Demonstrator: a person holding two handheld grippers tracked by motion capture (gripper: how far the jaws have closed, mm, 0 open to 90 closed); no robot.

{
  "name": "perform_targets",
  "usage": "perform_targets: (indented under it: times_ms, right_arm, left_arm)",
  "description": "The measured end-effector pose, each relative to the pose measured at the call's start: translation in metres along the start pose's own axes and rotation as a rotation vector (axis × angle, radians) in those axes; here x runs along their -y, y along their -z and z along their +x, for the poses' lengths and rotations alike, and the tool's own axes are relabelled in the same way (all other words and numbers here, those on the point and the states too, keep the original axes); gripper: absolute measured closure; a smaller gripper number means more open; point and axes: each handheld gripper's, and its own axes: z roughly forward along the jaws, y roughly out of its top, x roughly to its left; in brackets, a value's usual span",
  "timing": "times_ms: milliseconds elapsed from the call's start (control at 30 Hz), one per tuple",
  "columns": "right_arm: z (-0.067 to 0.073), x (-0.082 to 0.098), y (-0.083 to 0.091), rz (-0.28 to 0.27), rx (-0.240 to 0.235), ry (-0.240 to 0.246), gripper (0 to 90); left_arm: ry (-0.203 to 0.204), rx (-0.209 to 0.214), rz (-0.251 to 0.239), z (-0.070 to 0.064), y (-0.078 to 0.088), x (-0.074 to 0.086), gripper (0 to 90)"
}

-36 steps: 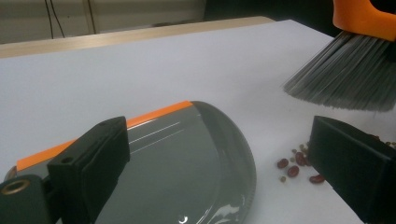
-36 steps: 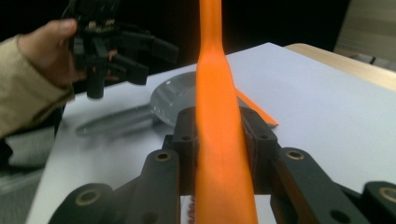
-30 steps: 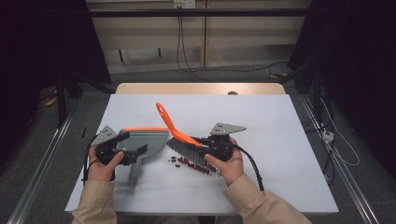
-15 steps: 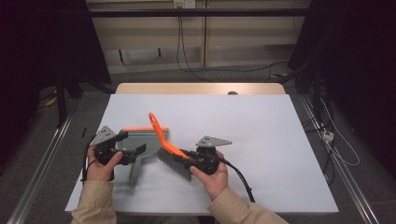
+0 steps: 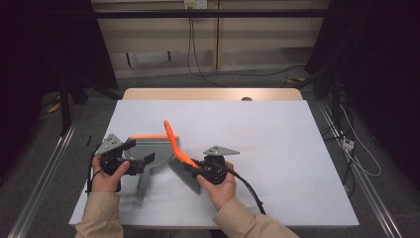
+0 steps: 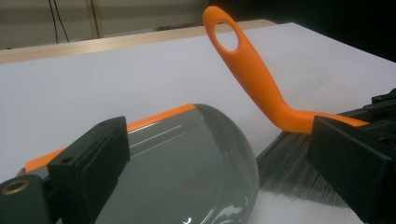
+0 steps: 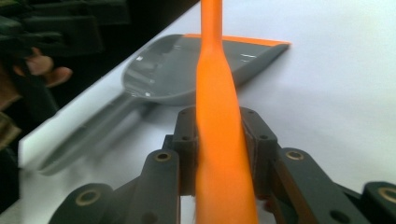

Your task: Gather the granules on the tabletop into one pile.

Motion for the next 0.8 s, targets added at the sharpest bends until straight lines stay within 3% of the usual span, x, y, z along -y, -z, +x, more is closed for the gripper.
perform_targets:
  times_ms: [167, 233, 367, 800]
  right_arm:
    - [-0.008, 0.000, 0.002, 0.029, 0.030, -0.031, 70.1]
    - [-0.012, 0.001, 0.003, 0.040, 0.063, -0.025, 69.4]
    - [-0.022, 0.004, 0.010, 0.036, 0.071, -0.067, 69.2]
    - [-0.037, 0.004, 0.028, 0.036, 0.114, -0.086, 69.3]
  left_arm:
    - [-0.006, 0.000, 0.003, -0.001, 0.000, 0.000, 5.8]
    - [-0.007, 0.001, 0.003, -0.001, 0.000, 0.000, 5.8]
    - [-0.009, 0.000, 0.003, -0.001, -0.001, 0.000, 5.8]
    - [-0.016, 0.002, 0.004, -0.004, -0.001, -0.001, 5.8]
